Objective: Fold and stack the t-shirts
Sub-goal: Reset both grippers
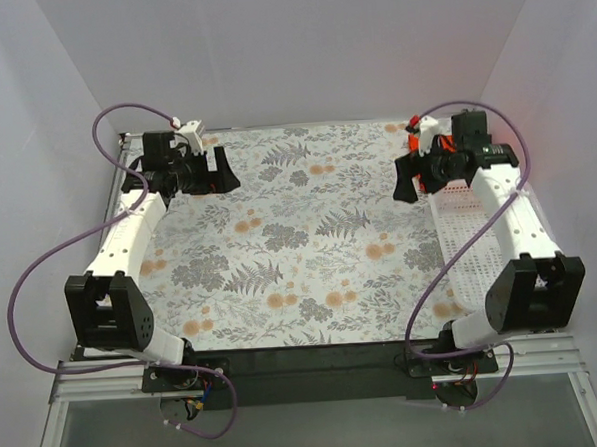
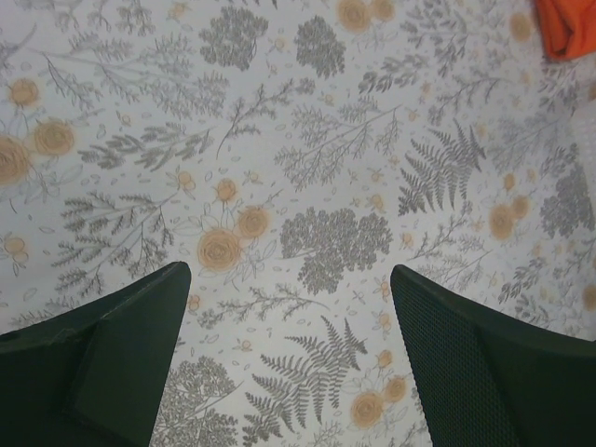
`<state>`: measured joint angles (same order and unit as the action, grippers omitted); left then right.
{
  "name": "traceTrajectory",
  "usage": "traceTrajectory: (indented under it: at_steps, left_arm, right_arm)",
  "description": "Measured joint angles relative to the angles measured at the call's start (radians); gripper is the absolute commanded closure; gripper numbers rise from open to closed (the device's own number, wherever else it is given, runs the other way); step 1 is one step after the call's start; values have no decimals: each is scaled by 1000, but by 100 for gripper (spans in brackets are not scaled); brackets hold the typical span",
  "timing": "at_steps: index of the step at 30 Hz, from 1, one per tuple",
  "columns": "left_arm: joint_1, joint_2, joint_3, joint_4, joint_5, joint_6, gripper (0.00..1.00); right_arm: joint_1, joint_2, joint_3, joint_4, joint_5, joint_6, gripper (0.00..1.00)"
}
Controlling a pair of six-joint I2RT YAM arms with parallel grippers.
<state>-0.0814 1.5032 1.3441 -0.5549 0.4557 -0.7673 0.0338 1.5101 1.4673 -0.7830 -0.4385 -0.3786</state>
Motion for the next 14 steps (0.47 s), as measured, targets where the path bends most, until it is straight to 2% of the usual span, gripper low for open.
traceTrajectory:
  at_steps: [2, 7, 11, 14]
  left_arm:
    - [0, -2, -55, -14, 0, 18, 11]
    - [0, -33, -209, -43, -14, 35, 11]
    - [0, -146, -306, -82, -26, 37, 11]
    - [0, -246, -322, -108, -38, 40, 11]
  right_arm:
    - [5, -95, -166, 2, -26, 10, 2]
    - [47, -275, -434, 22, -40, 10, 2]
    - [62, -399, -546, 53, -34, 11, 2]
    - [62, -467, -592, 85, -28, 17, 2]
